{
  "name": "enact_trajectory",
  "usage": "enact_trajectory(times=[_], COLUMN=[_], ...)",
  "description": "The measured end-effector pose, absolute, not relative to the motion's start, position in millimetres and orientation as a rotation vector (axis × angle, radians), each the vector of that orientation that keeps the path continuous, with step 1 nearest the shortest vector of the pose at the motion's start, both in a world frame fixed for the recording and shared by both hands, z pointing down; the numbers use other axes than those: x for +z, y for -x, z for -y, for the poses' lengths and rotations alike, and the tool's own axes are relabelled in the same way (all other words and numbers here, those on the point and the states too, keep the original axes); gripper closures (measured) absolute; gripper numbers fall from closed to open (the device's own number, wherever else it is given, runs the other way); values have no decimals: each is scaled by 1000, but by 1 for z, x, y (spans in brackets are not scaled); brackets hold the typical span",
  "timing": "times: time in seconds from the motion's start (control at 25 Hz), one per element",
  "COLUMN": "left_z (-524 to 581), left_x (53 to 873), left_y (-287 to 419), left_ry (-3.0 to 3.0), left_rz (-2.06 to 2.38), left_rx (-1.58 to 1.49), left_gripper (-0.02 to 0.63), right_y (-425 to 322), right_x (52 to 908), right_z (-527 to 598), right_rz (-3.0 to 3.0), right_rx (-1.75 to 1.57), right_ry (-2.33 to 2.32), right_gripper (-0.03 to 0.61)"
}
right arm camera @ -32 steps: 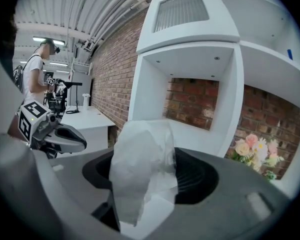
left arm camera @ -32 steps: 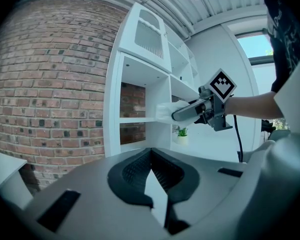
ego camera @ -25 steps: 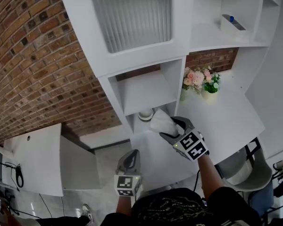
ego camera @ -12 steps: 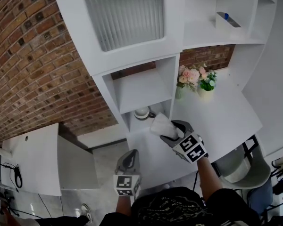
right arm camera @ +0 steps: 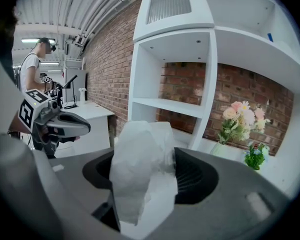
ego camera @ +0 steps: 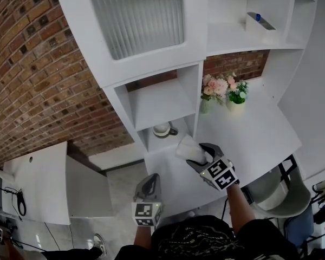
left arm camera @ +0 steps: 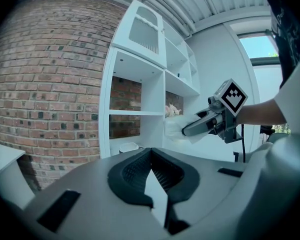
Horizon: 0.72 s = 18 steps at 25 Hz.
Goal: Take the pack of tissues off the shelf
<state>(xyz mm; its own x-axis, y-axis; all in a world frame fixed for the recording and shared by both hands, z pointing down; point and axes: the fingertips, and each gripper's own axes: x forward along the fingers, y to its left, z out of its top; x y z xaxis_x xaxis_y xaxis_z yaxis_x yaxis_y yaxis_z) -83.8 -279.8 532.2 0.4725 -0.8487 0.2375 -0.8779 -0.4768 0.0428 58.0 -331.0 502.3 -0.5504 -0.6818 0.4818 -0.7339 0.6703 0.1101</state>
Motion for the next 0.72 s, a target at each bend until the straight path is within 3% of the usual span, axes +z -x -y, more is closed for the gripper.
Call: enact_trajectory(times=[0.72], left_z=[269], left_x=[541], left_y=[74], left_ry=[-2554], left_rz=[1515], left_rx=[291], left_gripper=[606], right_y=[-73], right_x=[549], right_z=[311], right_rz=[2352], right_rx=[268], right_ry=[-1106], right_gripper=[285])
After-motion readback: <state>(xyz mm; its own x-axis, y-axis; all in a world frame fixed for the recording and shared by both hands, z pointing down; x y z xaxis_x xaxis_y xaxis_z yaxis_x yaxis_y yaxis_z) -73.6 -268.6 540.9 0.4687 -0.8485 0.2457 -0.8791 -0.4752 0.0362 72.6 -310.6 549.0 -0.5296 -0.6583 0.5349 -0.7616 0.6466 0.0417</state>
